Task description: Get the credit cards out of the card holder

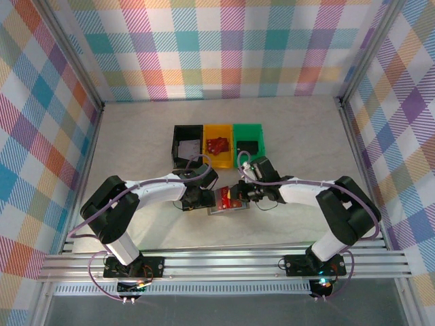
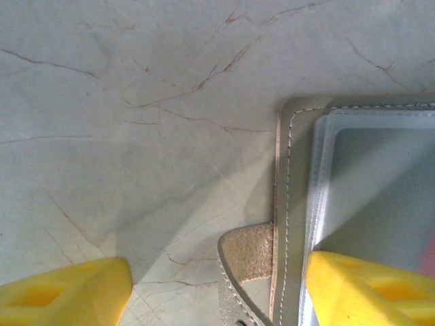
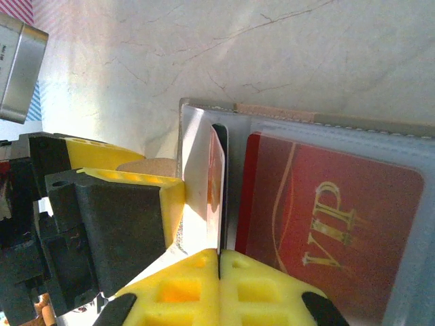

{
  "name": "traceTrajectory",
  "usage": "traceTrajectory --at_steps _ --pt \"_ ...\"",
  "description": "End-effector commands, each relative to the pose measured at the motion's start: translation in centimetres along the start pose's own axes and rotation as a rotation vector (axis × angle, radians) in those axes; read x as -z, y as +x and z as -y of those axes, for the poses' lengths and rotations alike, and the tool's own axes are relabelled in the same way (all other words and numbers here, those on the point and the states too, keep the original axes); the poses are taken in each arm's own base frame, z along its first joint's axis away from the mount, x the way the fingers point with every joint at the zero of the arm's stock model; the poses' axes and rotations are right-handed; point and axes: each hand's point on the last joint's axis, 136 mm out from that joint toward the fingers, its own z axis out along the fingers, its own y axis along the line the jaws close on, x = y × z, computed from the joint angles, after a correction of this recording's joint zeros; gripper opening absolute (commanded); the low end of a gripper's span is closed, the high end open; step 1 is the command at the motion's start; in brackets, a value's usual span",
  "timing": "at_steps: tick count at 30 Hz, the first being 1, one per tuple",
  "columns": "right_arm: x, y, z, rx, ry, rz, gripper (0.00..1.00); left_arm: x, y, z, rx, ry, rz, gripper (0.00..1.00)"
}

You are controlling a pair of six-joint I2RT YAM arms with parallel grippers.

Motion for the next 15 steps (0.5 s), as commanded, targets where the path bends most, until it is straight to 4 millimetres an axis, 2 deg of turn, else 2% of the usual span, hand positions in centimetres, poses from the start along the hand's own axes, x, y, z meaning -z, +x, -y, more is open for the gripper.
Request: traceTrajectory --at_steps 1,10,15 --pt "0.7 0.5 -0.4 0.029 -0.027 -0.012 0.00 -5.6 4.5 0.6 -0.031 0.059 -0.159 0.71" --pt "2.1 0.4 -0.2 0.032 -0.025 0.017 0.00 -5.1 4.2 0.9 -0.034 0.072 -0.148 0.72" --pt "3.0 0.2 -0.2 0.038 -0.022 0.036 0.00 -3.9 3.5 1.5 -0.043 0.094 -0.118 0.72"
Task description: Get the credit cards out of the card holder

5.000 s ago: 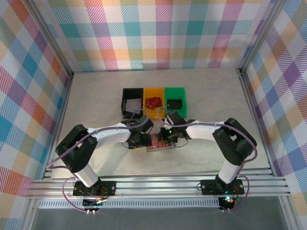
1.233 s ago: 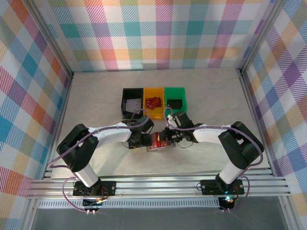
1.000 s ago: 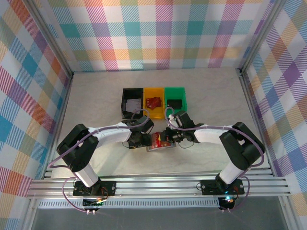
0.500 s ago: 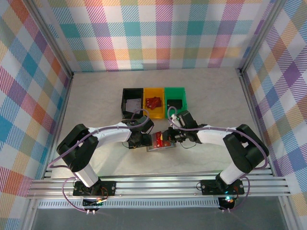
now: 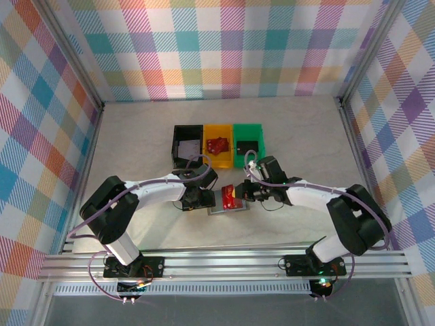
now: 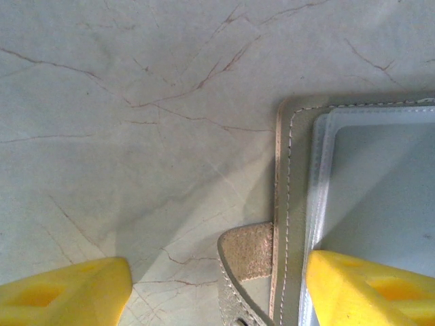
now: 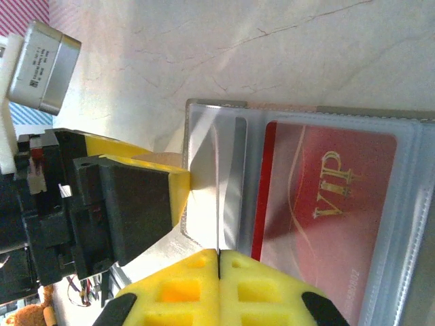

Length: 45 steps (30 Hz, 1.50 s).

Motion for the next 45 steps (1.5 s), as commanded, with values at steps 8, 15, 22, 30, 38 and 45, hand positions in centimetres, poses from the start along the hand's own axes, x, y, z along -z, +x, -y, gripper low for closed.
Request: traceTrajectory --at_steps 8,15,22,30,38,45 --pt "3.1 -0.2 -0.6 0.033 -0.021 0.056 0.00 0.3 1.3 3.4 -0.092 0.185 -0.013 0.74" --pt "5.8 -1.2 -2.0 0.060 -0.045 0.150 0.00 6.0 -0.5 5.0 -0.176 0.320 0.139 0.79" --pt "8.7 -2.2 -3.1 0.046 -0.071 0.286 0.00 12.0 -1.1 5.9 -0.207 0.519 0.315 0.86" --pt "11.2 -3.0 -5.0 0.002 -0.172 0.425 0.00 15.4 0.0 7.1 -0.104 0.821 0.378 0.89" --pt "13.9 -4.2 -5.0 -0.154 -0.261 0.620 0.00 19.6 0.3 8.7 0.003 1.108 0.455 0.89" --pt "15.1 -4.5 -5.6 -0.236 -0.326 0.667 0.00 21.8 0.2 10.3 0.039 1.204 0.506 0.89"
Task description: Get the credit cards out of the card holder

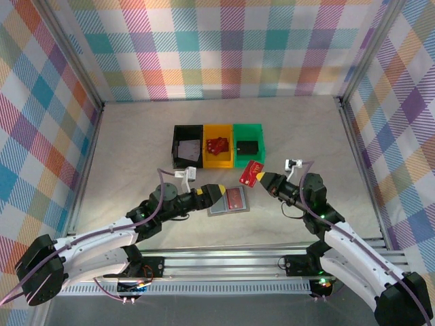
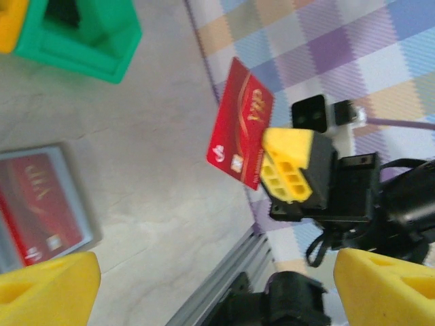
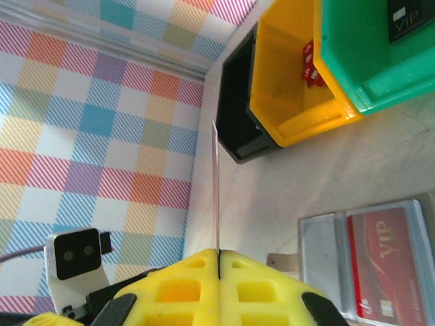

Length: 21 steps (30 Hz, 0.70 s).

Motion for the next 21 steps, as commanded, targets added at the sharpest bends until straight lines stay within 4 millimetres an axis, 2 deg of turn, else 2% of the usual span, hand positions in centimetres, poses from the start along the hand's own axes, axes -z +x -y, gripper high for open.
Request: traceTrajectory --at_steps 1,10,16,21 --pt "0.2 -1.3 -1.4 -0.067 -0.063 0.063 0.00 -0.6 -1.0 3.0 0.028 0.114 0.067 0.88" --pt "-0.3 -1.3 -3.2 -0.082 -0.120 0.056 0.00 -3.5 -0.4 4.5 0.070 0.161 0.069 0.83" --pt "-0.8 -0.3 -3.2 -0.085 -0.127 0.037 0.00 -4.4 -1.0 5.8 0.093 0.208 0.093 0.78" --pt "-1.0 0.2 -4.0 -0.065 -0.151 0.028 0.00 -5.4 -0.8 5.6 0.133 0.236 0.094 0.73"
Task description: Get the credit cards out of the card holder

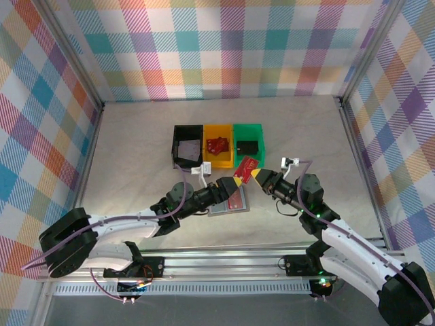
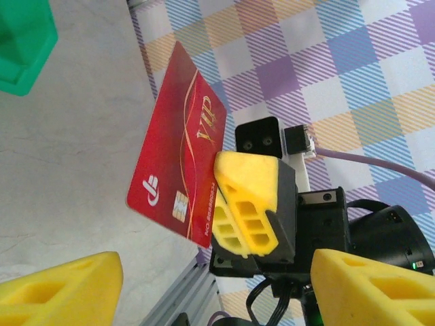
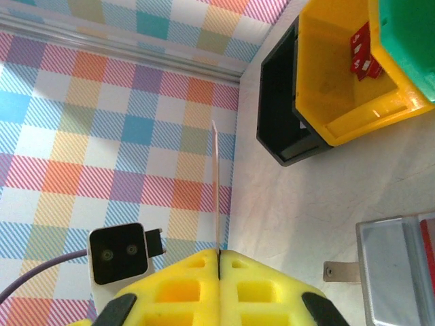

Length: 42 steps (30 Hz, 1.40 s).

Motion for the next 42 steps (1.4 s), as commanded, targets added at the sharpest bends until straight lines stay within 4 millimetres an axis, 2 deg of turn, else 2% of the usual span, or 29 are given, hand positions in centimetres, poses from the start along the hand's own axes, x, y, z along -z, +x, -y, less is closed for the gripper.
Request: traceTrajectory --at_steps 1,15,20,30,36,39,40,42 --pt "0.0 -0.3 -1.4 0.021 -0.056 0.025 0.00 -0.6 -0.6 2.3 0.035 0.104 0.038 0.71" --pt "-0.4 0.9 -1.0 0.014 -0.049 0.014 0.00 -1.4 -0.8 2.5 0.048 0.129 0.054 0.48" --pt "-0.5 1.1 -1.1 0.007 -0.054 0.009 0.00 -1.5 -0.8 2.3 0.060 0.135 0.058 0.36" --pt "-0.5 1.7 -0.5 -0.010 -0.026 -0.006 0.00 -1.1 -1.2 2.0 0.068 0.126 0.084 0.19" --pt "-0.5 2.0 -0.2 -0.009 -0.002 -0.019 0.00 -0.9 -1.2 1.7 0.066 0.103 0.083 0.01" --pt "-0.5 2.3 -0.1 0.011 0.024 -0.039 0.00 -0.7 -1.2 1.1 0.064 0.069 0.085 0.00" --pt "-0.4 2.4 0.0 0.021 0.042 -0.047 0.01 -0.6 -1.2 0.8 0.064 0.052 0.083 0.00" --pt "-0.1 2.5 0.3 0.049 0.086 -0.063 0.17 -0.2 -1.2 0.2 0.058 0.014 0.074 0.00"
